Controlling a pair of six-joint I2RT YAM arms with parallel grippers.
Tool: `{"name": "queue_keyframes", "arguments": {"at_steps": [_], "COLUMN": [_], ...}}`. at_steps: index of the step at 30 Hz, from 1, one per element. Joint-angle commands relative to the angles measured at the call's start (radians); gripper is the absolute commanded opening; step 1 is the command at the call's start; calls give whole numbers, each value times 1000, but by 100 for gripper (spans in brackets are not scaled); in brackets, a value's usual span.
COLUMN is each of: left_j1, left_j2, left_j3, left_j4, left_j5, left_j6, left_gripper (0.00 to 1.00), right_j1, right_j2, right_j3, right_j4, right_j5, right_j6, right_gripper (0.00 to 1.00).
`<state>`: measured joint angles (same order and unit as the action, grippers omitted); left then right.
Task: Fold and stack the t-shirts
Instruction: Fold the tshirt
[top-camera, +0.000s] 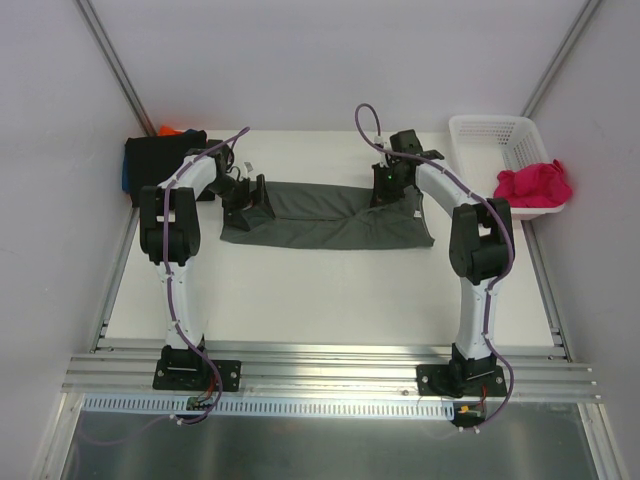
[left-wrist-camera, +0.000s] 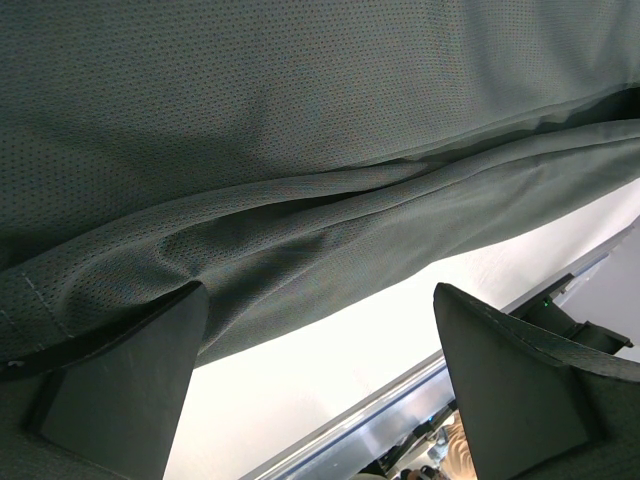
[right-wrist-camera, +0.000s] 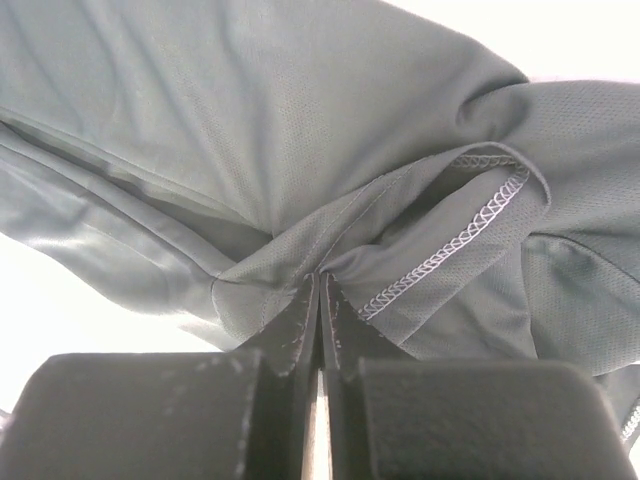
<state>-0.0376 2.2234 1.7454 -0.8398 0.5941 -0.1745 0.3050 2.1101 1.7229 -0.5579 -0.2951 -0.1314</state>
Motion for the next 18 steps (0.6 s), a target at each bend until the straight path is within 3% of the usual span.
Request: {"name": "queue_keyframes", "arguments": {"at_steps": [1,3,4,8,18], "left_j1": [5,5,5,5,2], "left_j2": [-34,-36,-36,-45,-36], "left_j3": [-14,-14,-14,-18,-15], "left_j4": [2,1,2,1,5], "left_j5": [-10,-11,-11,-14,-10], "left_j6": [-6,-6,-6,-3,-10], "left_gripper": [98,98,98,98,98], "right_j1": [3,3,2,3,5], "right_j2": [-25,-22,-19,-24,-50], "right_j3": [40,35,35,23,-45], "right_j4": [12,9,7,6,18], "right_j5": [20,36,40,51,37], "right_j6": [-13,-19,-20,-19,-13], "right_gripper": [1,5,16,30,31]}}
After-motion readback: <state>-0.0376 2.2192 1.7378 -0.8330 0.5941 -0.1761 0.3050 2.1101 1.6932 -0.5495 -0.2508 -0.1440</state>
